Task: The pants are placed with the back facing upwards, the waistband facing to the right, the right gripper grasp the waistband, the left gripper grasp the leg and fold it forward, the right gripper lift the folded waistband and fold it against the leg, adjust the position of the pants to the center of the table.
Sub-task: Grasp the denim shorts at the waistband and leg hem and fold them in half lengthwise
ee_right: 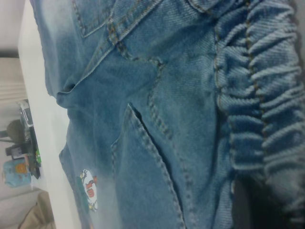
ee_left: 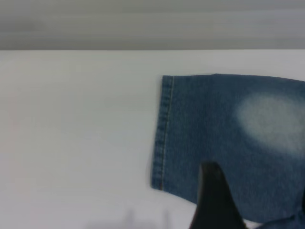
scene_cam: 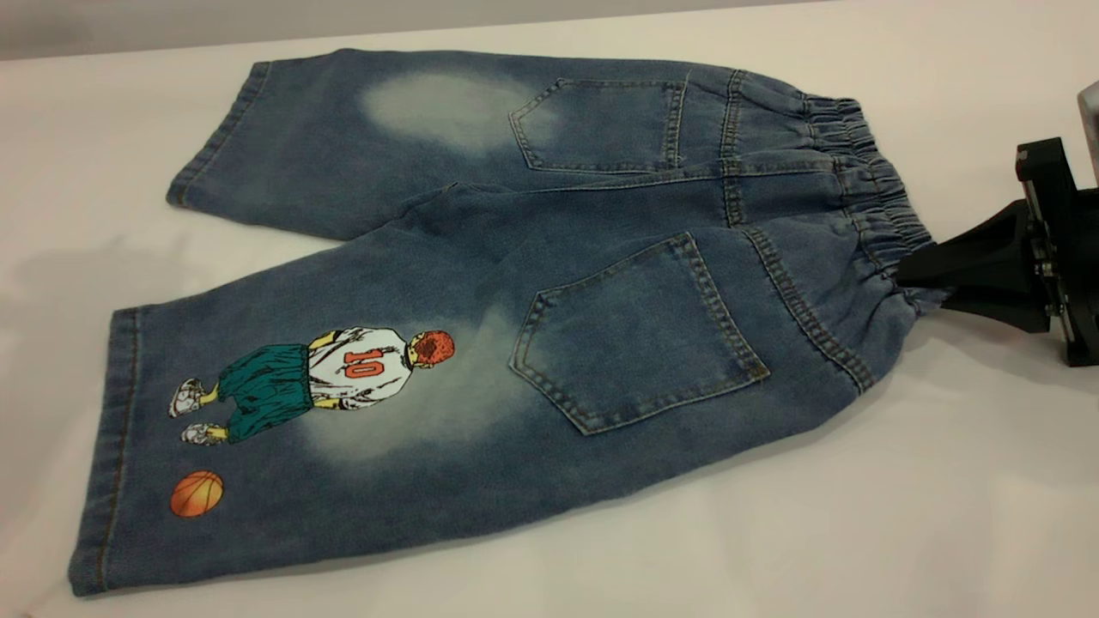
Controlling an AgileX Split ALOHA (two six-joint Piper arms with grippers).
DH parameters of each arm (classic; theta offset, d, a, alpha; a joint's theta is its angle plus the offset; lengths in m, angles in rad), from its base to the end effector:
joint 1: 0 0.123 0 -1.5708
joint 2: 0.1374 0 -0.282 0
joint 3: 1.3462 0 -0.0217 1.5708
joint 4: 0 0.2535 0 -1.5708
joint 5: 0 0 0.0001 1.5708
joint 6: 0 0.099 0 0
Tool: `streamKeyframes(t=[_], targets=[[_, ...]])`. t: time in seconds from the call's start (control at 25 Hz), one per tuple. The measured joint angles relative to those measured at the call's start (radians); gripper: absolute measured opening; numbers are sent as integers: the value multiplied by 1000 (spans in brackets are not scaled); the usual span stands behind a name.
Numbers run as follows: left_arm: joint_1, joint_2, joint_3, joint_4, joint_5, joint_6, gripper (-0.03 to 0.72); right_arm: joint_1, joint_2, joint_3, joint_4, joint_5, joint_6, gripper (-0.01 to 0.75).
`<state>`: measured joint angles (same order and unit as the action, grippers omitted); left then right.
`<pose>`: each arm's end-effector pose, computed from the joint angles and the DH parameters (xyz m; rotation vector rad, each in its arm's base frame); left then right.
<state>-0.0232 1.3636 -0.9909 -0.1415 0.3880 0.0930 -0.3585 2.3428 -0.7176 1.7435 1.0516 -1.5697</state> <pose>0.3069 -0.0124 0.2923 0.0122 2.2413 -0.0930 0.2815 -0.0150 -0.0050 0.6315 2.4052 1.3911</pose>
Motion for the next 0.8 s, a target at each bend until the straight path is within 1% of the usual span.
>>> streamKeyframes(t=[0.2, 0.4, 0.68, 0.8], targets=[[0, 0, 0, -19, 54, 0, 399, 0, -13, -20, -9, 4, 0, 35], [0, 0, 0, -67, 155, 5, 399, 0, -79, -40, -31, -7, 2, 35], [-1, 0, 1, -83, 323, 4, 399, 1, -241, -39, -122, -132, 113, 35], [-27, 0, 6, -124, 390, 4, 399, 1, -302, -39, -132, -140, 145, 35]])
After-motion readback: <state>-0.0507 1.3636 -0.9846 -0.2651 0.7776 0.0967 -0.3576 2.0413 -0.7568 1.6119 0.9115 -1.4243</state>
